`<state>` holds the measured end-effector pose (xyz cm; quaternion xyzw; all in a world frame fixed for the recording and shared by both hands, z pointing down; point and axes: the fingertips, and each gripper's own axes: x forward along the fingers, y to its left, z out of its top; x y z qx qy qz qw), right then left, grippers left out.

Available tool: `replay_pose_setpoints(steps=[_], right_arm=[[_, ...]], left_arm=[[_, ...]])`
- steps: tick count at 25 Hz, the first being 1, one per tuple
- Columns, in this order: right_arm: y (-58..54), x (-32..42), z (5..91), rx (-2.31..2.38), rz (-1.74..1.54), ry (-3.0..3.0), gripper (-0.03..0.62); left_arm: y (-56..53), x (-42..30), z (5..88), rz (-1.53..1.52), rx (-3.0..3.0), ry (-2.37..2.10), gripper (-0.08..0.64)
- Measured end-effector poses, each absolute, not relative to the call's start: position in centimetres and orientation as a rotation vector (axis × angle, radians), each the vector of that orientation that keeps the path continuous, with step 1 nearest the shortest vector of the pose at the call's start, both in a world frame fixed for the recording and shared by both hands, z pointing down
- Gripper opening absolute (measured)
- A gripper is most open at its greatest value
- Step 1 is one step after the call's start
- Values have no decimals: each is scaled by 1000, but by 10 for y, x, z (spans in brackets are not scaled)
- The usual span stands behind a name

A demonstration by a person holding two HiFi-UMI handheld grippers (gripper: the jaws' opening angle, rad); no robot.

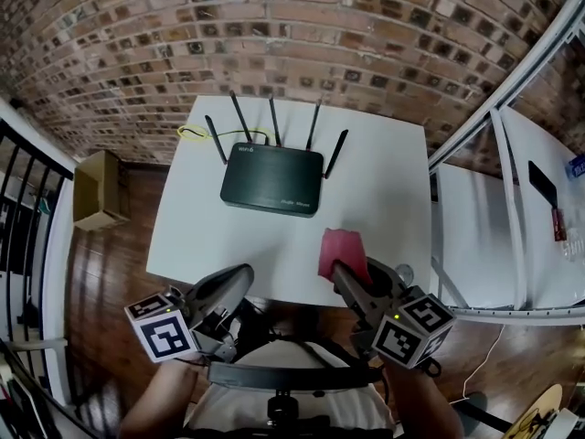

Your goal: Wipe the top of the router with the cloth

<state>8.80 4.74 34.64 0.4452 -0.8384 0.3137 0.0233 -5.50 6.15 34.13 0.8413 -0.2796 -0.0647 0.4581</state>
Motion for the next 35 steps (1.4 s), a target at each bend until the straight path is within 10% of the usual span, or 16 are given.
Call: replay_pose_setpoints(steps=[35], right_arm=[[70, 147, 342, 1162, 960, -2666, 123]], left_arm=[[99, 20, 322, -141, 2084, -762, 3]])
